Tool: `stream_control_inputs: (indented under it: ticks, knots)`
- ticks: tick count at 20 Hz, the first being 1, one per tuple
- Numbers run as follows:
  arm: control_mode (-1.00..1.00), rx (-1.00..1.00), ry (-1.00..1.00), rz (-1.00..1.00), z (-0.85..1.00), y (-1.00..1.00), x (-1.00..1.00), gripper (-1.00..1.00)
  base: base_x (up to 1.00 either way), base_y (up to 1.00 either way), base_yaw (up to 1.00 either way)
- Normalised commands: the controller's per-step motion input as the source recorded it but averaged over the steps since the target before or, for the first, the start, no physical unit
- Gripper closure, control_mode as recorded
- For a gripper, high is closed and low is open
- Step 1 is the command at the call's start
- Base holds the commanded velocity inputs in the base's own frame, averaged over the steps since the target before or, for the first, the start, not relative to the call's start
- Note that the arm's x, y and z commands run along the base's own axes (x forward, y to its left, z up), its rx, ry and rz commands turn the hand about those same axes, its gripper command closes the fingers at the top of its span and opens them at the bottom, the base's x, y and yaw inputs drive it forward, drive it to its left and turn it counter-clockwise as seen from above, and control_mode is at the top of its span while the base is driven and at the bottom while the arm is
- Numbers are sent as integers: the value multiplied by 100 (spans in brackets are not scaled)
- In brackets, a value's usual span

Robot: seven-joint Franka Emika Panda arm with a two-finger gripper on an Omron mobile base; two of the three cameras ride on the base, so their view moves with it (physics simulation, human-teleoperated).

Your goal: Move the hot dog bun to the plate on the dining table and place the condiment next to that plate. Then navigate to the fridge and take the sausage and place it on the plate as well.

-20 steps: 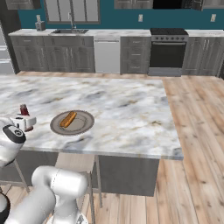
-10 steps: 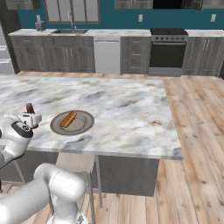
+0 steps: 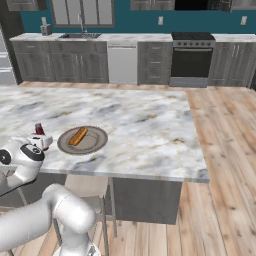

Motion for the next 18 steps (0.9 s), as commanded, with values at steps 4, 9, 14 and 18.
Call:
stream_control_inputs:
  ticks: [4,9,14,18]
  knots:
    - [-100,9,0,5,-27,17,33,100,0,0,0]
    - [-100,10,0,5,-27,11,36,100,0,0,0]
    - [-100,3,0,2,-29,10,35,100,0,0,0]
    - [-100,3,0,1,-26,17,37,100,0,0,0]
